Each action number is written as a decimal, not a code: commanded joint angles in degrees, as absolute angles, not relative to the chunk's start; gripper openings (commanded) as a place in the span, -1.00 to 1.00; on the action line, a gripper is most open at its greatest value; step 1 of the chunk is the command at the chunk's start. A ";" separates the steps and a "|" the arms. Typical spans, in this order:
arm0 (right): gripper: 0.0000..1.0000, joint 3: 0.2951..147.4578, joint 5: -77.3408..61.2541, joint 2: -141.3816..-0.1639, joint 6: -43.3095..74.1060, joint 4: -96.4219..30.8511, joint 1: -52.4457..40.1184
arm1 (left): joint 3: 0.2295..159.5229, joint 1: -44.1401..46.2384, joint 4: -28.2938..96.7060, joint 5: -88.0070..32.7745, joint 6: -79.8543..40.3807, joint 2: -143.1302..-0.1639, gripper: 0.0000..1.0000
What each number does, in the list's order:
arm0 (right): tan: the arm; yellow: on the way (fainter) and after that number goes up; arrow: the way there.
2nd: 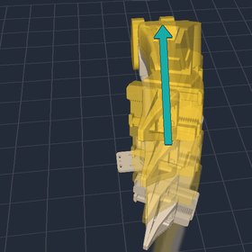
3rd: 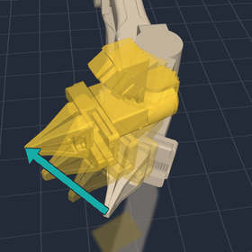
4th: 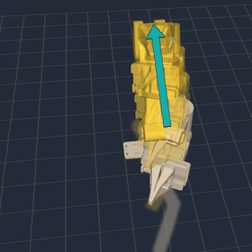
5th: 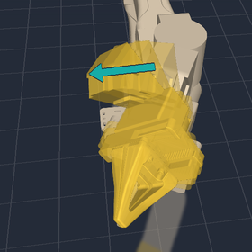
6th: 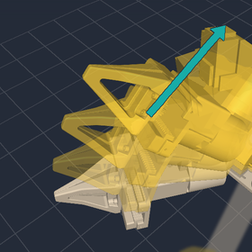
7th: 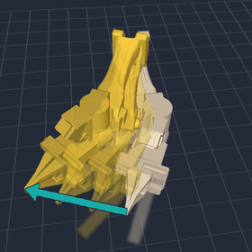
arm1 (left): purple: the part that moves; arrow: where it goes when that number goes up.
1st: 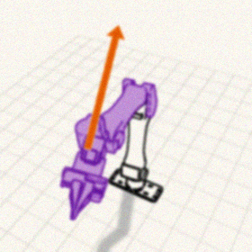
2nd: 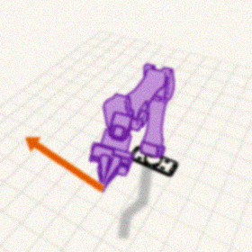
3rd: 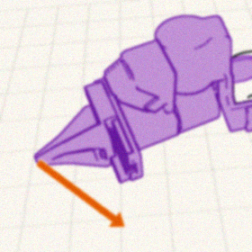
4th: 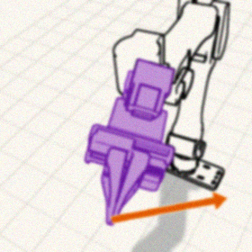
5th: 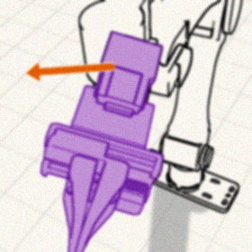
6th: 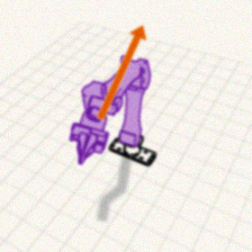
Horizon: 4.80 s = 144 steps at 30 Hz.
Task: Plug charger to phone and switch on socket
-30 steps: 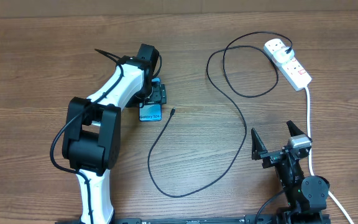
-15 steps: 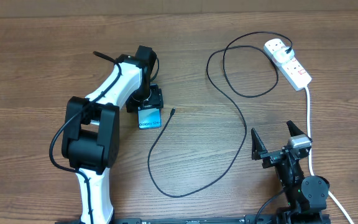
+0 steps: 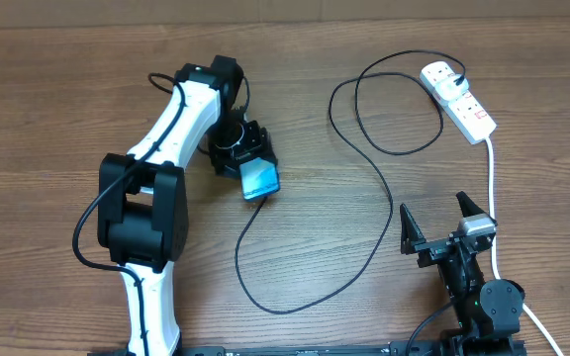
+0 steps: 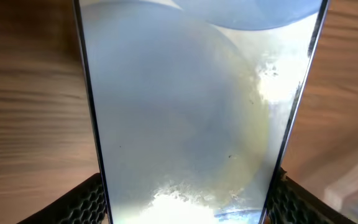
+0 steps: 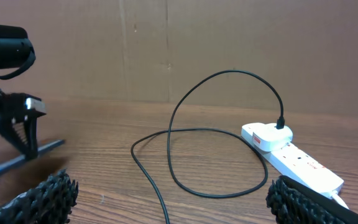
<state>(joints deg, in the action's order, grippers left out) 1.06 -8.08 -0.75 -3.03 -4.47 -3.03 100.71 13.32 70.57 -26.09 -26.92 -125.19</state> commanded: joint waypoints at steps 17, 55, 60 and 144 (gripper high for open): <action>1.00 0.47 -7.60 -0.49 -3.29 -4.19 -2.87 | 102.54 3.62 55.61 -86.85 -51.59 -125.34 0.36; 1.00 70.35 -40.49 -72.97 5.50 -33.76 -6.83 | 102.54 2.76 50.28 -83.48 -58.54 -125.34 0.32; 1.00 81.89 -4.93 -78.43 15.07 -45.28 -21.19 | 102.54 3.84 50.24 -77.71 -62.52 -125.34 0.32; -0.61 83.55 10.46 -98.17 31.92 -36.49 -33.69 | 102.54 11.66 39.77 -71.37 -73.45 -125.34 0.32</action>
<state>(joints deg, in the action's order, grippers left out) 83.02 10.70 -97.91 31.97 -36.95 -33.47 100.90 11.55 40.21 -68.49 -73.58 -125.21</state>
